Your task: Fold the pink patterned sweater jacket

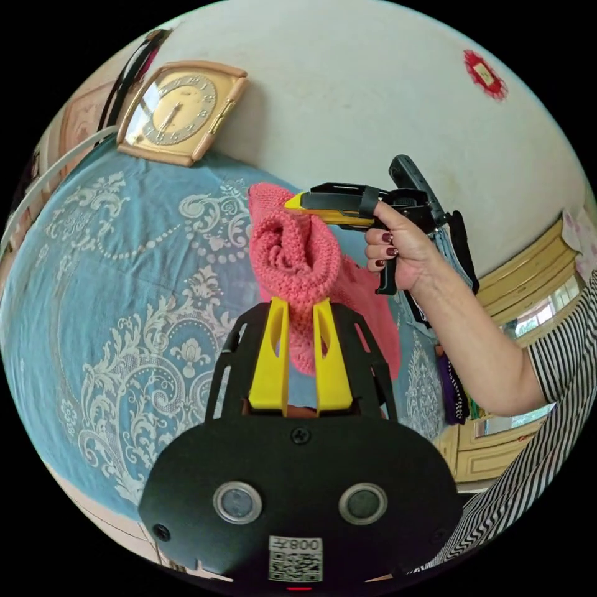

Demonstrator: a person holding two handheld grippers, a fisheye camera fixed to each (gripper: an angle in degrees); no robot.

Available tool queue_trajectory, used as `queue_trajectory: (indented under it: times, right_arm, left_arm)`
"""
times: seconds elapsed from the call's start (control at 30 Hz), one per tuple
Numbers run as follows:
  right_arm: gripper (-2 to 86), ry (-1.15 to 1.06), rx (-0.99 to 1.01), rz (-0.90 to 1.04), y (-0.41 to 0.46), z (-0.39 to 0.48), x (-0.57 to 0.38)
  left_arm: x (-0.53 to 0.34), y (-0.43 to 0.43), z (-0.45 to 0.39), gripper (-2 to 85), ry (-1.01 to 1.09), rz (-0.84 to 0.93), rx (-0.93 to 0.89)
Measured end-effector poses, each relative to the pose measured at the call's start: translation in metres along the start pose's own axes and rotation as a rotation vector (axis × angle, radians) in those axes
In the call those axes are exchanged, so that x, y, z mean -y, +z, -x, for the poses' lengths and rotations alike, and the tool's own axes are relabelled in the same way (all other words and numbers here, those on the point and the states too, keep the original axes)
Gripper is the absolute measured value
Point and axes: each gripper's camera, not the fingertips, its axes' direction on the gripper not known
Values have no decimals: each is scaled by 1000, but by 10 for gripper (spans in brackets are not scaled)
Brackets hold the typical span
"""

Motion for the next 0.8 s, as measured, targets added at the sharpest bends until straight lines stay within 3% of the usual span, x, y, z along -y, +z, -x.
queue_trajectory:
  times: [0.37,0.67,0.8]
  right_arm:
    - [59,187,183,-278,-142,-155,-172]
    - [59,311,142,-314,-166,-256,-298]
    - [57,418,313,-356,-155,-304,-340]
  left_arm:
    - [-11,63,-169,68,407,110,-55]
    - [-52,140,-271,64,631,276,-41]
    - [-66,171,-298,64,676,352,3]
